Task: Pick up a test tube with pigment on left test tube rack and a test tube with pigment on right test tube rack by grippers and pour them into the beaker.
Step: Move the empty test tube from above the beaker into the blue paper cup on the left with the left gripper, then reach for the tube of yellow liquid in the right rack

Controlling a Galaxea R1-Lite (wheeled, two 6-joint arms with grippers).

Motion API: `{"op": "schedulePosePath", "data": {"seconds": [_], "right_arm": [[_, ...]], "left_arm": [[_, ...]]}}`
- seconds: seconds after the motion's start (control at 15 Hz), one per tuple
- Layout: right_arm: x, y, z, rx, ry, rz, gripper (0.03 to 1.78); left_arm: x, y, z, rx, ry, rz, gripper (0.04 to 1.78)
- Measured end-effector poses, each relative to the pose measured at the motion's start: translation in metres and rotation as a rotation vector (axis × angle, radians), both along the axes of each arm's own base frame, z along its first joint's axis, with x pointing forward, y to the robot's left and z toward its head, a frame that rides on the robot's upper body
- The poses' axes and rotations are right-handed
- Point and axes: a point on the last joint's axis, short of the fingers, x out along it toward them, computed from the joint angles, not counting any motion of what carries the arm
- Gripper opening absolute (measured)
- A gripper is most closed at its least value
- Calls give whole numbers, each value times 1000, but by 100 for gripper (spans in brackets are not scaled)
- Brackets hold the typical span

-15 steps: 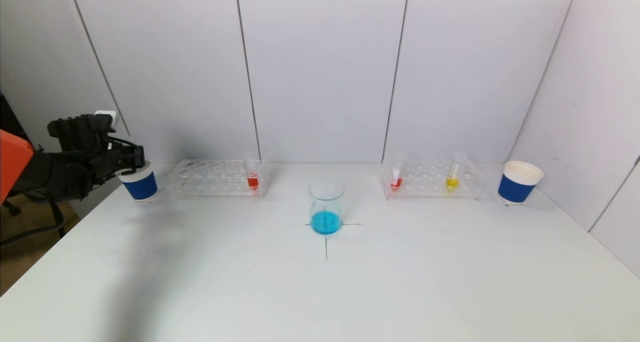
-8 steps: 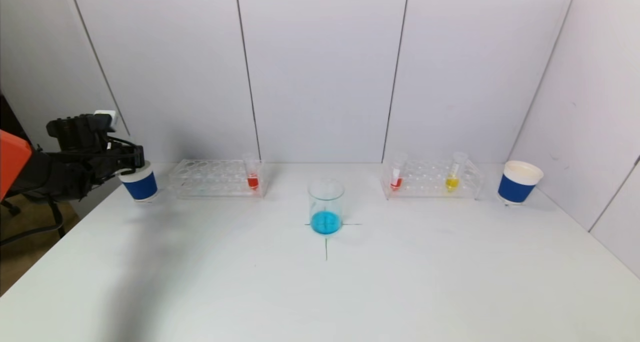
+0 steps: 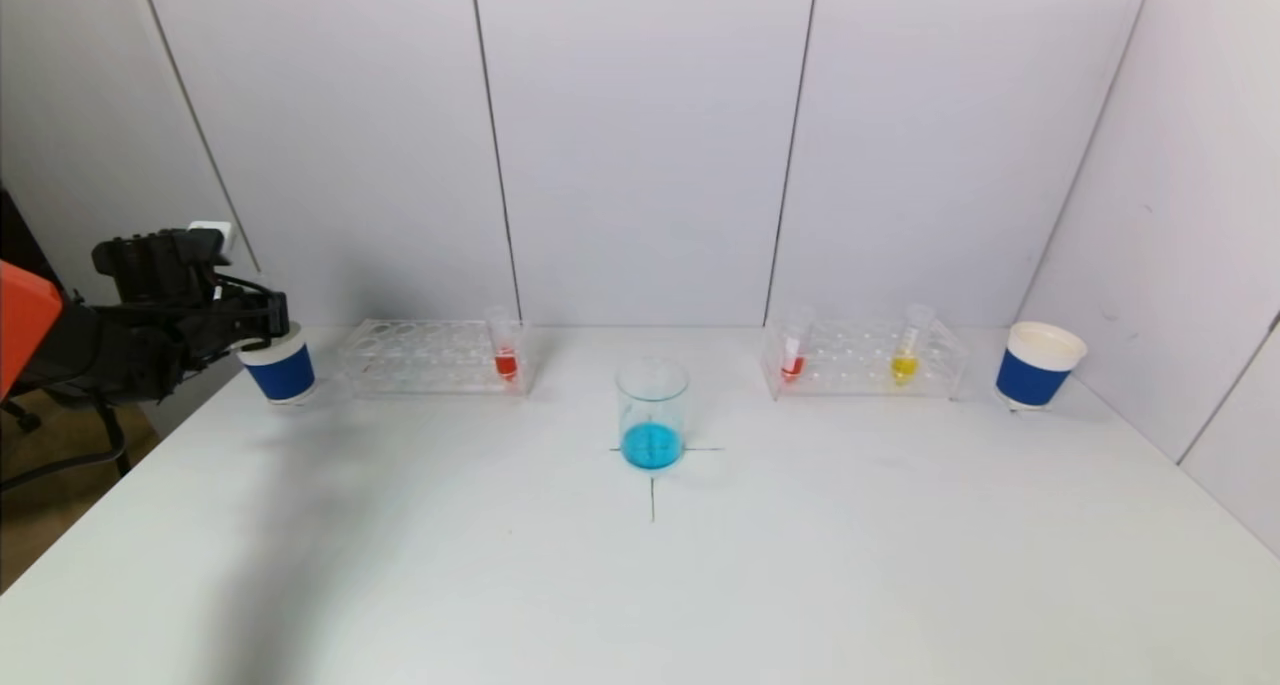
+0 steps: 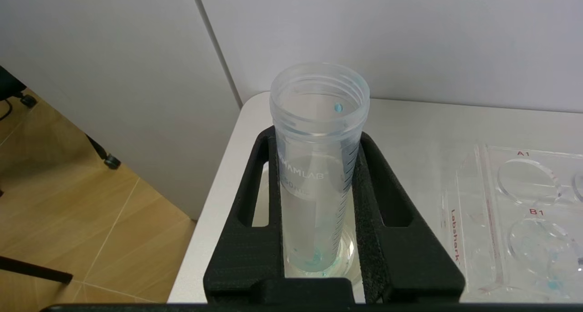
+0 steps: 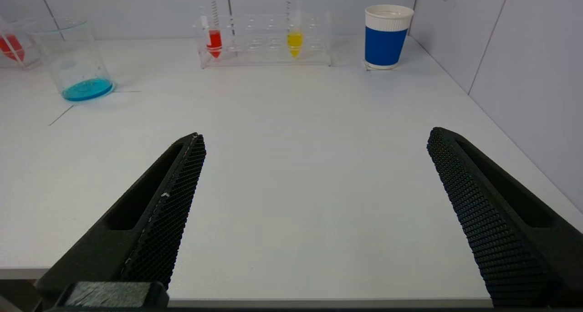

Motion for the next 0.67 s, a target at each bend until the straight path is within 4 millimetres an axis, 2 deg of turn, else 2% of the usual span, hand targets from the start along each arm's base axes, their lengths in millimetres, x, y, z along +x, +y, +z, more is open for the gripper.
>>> {"op": "schedulePosePath", "data": {"seconds": [0.2, 0.33, 0.47, 0.67], "right_arm": [[0, 0, 0, 0, 0, 0, 177], [0, 0, 0, 0, 0, 0, 177], [0, 0, 0, 0, 0, 0, 177], [0, 0, 0, 0, 0, 0, 177]], "left_arm": [[-1, 0, 1, -2, -1, -8, 66], [-1, 0, 1, -2, -2, -9, 94], [-1, 0, 1, -2, -2, -9, 129], [-2, 0, 2, -2, -3, -9, 163]]}}
